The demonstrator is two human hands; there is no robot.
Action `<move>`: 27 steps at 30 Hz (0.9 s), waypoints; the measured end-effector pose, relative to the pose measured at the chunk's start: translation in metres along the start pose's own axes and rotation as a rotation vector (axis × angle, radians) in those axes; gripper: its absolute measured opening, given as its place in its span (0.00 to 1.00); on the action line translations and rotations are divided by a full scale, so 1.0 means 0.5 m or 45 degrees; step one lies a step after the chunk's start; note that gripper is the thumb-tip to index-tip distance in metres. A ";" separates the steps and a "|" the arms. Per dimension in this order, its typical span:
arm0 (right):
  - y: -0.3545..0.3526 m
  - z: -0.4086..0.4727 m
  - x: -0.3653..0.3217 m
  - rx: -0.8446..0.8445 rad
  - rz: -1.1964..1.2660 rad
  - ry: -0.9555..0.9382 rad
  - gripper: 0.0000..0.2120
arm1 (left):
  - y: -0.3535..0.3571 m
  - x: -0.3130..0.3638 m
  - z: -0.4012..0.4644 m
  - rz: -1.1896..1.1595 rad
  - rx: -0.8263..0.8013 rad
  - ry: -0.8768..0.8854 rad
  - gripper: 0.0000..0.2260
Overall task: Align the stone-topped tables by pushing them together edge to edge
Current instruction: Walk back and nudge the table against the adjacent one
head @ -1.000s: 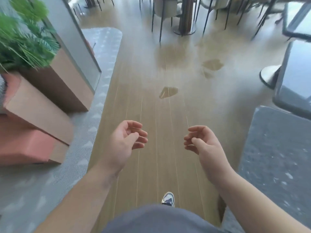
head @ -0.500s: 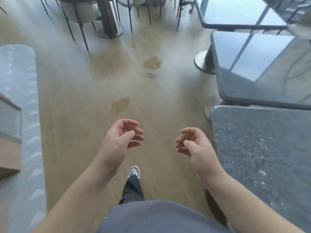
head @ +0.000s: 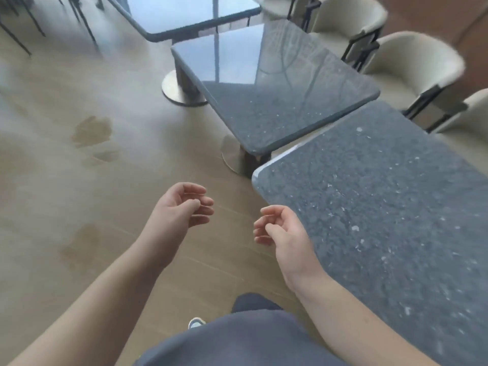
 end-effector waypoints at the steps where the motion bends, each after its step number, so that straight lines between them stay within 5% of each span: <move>1: -0.016 0.008 0.004 0.066 0.019 -0.001 0.14 | 0.030 0.002 0.030 0.049 -0.062 -0.021 0.13; 8: -0.128 0.094 0.071 0.501 0.218 0.144 0.15 | 0.210 -0.005 0.205 0.327 -0.396 -0.211 0.13; 17: -0.153 0.287 0.103 0.572 0.363 0.281 0.15 | 0.298 -0.001 0.385 0.426 -0.473 -0.437 0.13; 22: -0.136 0.337 0.181 0.547 0.433 0.554 0.12 | 0.331 -0.066 0.479 0.477 -0.505 -0.762 0.09; 27: -0.131 0.351 0.272 0.745 0.655 0.859 0.11 | 0.344 -0.149 0.566 0.552 -0.517 -1.082 0.08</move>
Point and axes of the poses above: each hand's wrist, its own z-axis towards the middle knuckle, its own y-axis out of the palm, x = y × z, the point moved 5 cm from there along z, towards the middle knuckle, and after that the axes turned 7 degrees about -y, right-handed, at the moved point
